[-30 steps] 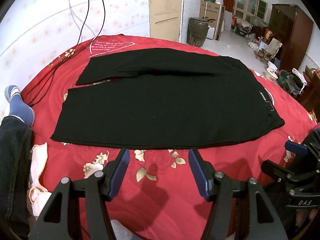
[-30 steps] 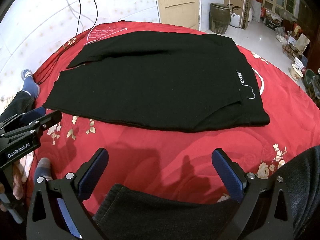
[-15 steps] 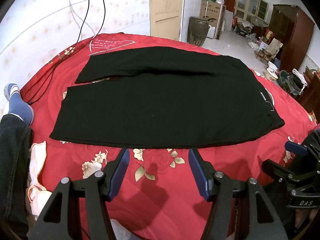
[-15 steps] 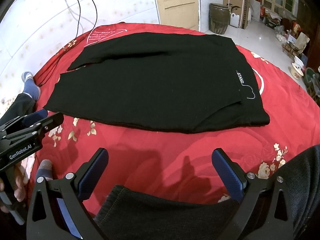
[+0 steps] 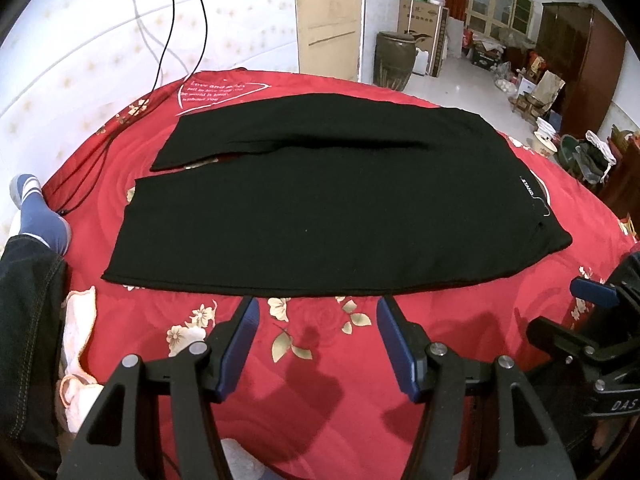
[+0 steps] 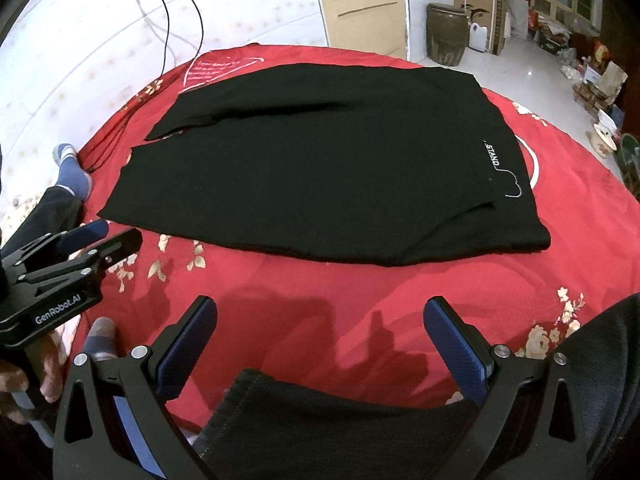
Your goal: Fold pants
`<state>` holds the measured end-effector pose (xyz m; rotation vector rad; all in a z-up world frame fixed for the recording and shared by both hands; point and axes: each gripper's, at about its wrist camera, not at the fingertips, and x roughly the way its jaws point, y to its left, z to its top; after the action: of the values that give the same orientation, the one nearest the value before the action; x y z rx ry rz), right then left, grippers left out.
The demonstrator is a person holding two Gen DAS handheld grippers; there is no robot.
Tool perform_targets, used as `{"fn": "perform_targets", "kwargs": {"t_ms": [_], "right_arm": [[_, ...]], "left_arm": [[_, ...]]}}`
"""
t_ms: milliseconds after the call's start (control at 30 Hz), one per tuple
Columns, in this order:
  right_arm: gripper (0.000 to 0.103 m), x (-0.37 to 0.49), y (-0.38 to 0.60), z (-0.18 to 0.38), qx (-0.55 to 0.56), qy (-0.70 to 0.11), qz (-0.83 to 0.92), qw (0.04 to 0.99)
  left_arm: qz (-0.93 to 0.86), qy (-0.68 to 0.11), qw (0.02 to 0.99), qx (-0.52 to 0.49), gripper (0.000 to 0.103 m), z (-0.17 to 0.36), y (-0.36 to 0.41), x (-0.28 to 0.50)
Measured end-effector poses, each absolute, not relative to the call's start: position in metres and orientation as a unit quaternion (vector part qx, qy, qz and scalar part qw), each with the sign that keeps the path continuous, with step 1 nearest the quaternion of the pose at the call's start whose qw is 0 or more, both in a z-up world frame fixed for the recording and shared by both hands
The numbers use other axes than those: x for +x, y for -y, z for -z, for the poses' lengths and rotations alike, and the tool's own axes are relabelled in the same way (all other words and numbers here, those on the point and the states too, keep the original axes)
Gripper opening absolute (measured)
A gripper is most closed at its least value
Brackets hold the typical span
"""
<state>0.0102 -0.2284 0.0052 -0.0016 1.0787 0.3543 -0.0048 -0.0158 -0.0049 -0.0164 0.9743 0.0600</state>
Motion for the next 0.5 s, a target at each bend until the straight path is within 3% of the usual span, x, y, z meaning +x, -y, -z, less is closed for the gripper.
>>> {"fn": "perform_targets", "kwargs": {"t_ms": [500], "right_arm": [[0.103,0.0092,0.2259,-0.0089,-0.008,-0.513,-0.182,0.839]], "left_arm": [[-0.024,-0.463,0.886,-0.019,0.064,-0.0002,0.0143,-0.0053]]}}
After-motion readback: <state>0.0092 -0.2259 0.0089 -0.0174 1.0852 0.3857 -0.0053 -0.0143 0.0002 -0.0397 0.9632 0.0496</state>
